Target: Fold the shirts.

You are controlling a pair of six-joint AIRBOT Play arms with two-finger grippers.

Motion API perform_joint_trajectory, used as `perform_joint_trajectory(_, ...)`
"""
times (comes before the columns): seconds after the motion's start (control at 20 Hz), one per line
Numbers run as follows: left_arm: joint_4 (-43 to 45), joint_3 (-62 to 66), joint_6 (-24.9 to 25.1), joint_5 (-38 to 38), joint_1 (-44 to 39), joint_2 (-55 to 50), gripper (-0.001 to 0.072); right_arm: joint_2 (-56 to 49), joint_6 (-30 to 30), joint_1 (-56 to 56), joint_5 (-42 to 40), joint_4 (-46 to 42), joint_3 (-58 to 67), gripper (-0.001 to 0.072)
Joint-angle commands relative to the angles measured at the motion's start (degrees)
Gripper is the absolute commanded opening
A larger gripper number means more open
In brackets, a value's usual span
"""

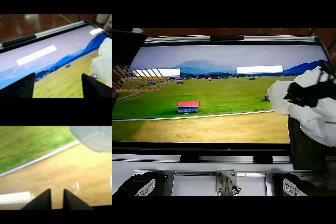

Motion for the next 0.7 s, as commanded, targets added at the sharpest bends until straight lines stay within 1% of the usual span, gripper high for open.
perform_joint_trajectory(0.0,5.3,0.1,0.0,0.0,0.0,-0.8,0.0378,-14.8,0.0,9.8,-2.2,-16.0,11.4,0.0116)
perform_joint_trajectory(0.05,6.4,0.1,0.0,0.0,0.0,-1.5,0.0198,-17.8,0.0,10.0,-2.6,-16.8,14.3,0.0108)
perform_joint_trajectory(0.1,7.0,0.1,0.0,0.1,0.0,-2.3,0.0139,-20.5,0.0,9.9,-2.5,-16.6,16.7,0.0059)
perform_joint_trajectory(0.25,7.1,0.1,0.0,0.1,0.0,-5.0,0.0130,-25.9,-0.8,9.1,-1.5,-17.4,19.8,0.0058)
perform_joint_trajectory(0.4,7.1,0.1,0.0,0.6,0.0,-7.0,0.0130,-29.2,-6.5,9.1,0.6,-17.7,19.8,0.0058)
perform_joint_trajectory(0.45,7.1,0.1,0.0,1.2,0.0,-7.4,0.0130,-30.2,-7.5,9.1,1.1,-18.0,19.8,0.0058)
perform_joint_trajectory(0.65,7.1,0.1,0.0,4.3,0.0,-7.8,0.0130,-33.1,-7.6,9.1,0.3,-22.6,19.8,0.0058)
